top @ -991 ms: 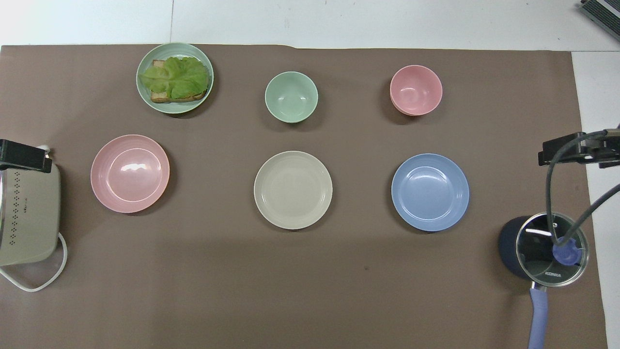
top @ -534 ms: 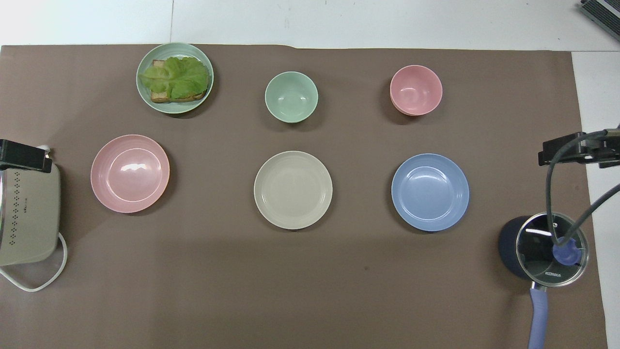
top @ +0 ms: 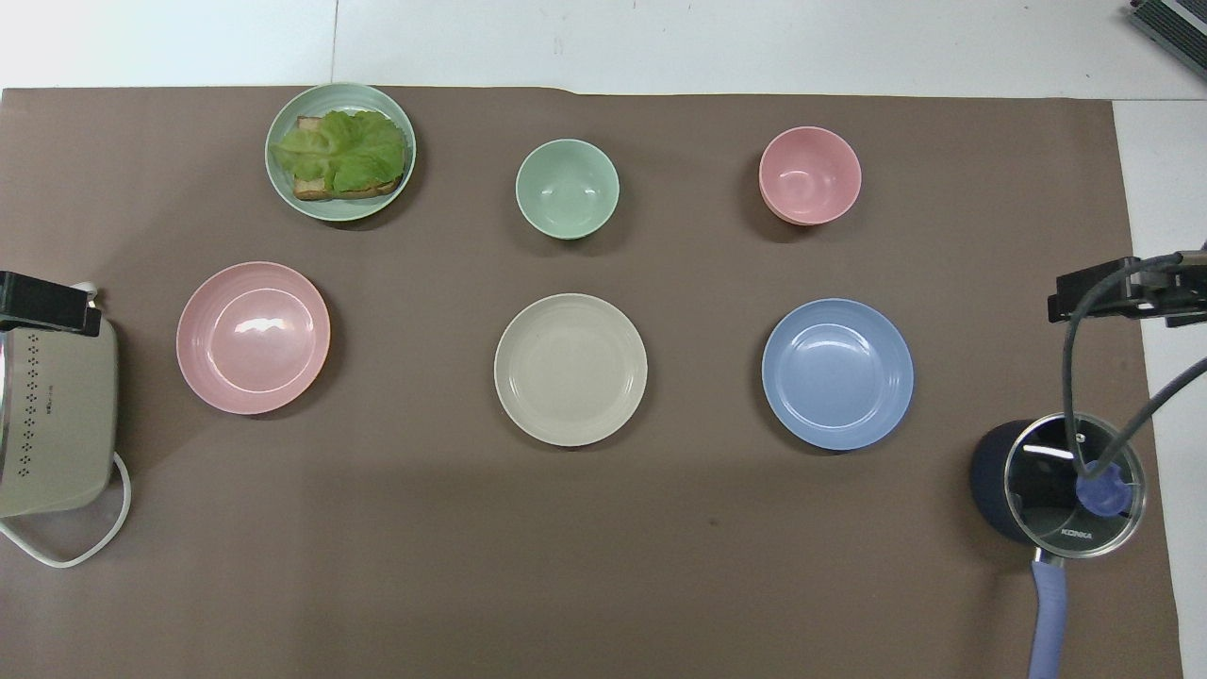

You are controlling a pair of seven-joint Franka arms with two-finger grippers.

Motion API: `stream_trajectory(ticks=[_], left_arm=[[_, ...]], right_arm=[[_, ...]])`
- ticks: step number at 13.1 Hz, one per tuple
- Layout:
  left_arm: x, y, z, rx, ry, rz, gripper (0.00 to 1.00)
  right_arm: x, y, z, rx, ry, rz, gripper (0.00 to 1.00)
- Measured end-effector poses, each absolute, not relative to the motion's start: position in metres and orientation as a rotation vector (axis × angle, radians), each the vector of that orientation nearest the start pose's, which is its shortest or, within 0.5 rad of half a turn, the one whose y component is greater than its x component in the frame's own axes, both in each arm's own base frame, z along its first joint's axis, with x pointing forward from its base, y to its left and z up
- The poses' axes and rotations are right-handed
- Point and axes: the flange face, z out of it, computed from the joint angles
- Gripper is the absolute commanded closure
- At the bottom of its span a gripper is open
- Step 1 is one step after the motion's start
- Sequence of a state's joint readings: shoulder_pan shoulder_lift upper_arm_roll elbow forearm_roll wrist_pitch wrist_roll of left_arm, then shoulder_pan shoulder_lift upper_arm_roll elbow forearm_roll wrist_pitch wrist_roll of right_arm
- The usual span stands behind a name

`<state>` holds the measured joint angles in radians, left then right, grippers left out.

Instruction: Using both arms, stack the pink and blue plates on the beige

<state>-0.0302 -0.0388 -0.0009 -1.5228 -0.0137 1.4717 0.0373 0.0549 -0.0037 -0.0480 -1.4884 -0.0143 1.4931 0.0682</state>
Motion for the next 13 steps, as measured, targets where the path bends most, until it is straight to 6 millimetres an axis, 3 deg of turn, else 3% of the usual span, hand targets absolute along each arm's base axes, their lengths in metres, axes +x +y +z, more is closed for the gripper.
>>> stream_trajectory(ticks=[2, 4, 13], left_arm=[[0.531, -0.012, 0.644, -3.154, 0.093, 0.068, 0.00], [0.535, -0.001, 0.615, -3.154, 0.060, 0.109, 0.00], [0.548, 0.052, 0.430, -3.156, -0.096, 0.118, 0.00]], right_arm=[[0.546, 0.002, 0.658, -3.154, 0.099, -0.014, 0.00], [0.546, 0.002, 0.658, -3.154, 0.099, -0.014, 0.00], [0.546, 0.002, 0.658, -3.154, 0.099, -0.014, 0.00]])
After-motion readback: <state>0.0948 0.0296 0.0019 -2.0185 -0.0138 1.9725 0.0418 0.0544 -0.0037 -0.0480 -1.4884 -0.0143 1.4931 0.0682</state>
